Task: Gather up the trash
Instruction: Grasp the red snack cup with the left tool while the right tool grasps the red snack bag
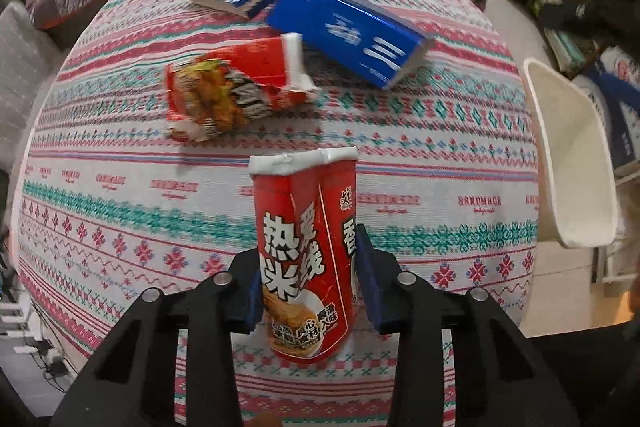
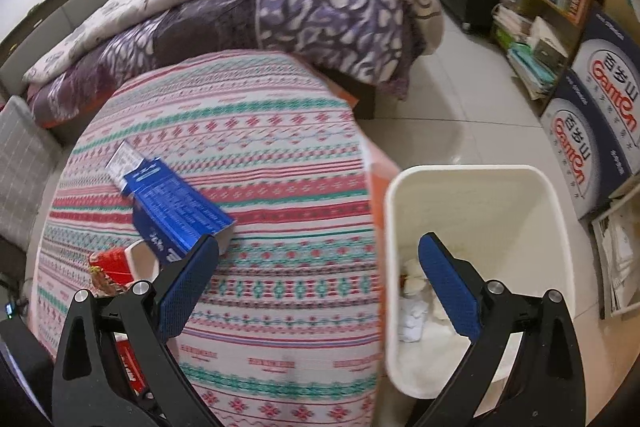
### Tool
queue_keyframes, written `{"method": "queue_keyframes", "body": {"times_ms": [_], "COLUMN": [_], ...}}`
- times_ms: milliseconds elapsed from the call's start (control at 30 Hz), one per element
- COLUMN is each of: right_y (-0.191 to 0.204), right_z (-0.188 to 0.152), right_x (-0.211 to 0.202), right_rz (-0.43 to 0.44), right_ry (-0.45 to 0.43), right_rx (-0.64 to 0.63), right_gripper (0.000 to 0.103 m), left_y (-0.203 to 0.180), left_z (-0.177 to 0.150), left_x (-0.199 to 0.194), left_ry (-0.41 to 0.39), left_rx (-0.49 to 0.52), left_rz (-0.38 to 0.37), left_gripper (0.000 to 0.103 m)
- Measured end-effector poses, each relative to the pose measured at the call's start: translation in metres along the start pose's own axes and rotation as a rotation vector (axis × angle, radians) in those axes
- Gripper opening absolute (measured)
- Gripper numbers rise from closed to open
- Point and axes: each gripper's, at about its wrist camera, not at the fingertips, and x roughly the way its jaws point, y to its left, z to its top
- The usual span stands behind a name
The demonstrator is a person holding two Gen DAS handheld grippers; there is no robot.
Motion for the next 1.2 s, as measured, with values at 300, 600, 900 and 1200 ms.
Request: {"method": "queue_keyframes", "body": {"times_ms": [300, 600, 900, 1200], "right_y": [0.049, 0.154, 0.218, 0.237], "right_z": [-0.005, -0.027, -0.053, -0.075], "right_x": [0.013, 0.007, 0.026, 0.056], "right_rz": [0.065, 0.278, 0.245, 0.184], "right_ry": [0.019, -0.034, -0.023, 0.048], "right_rx": [-0.098, -0.588, -0.937, -1.077], "right_gripper": [0.096, 0.096, 0.096, 0.096], "left_y": [0.082, 0.142, 0.168, 0.188], "left_z": [0.028, 0.048, 0.049, 0.051], "left_x": [-0.046, -0.078, -0.075, -0.07], "left_ry": [-0.138, -0.24, -0.232, -0.224], "left_rx": [-0.204, -0.34, -0.377, -0.433], "left_rz": [-0.001, 0.015, -0.004, -0.016], "left_gripper": [0.038, 0.038, 0.038, 0.039]}}
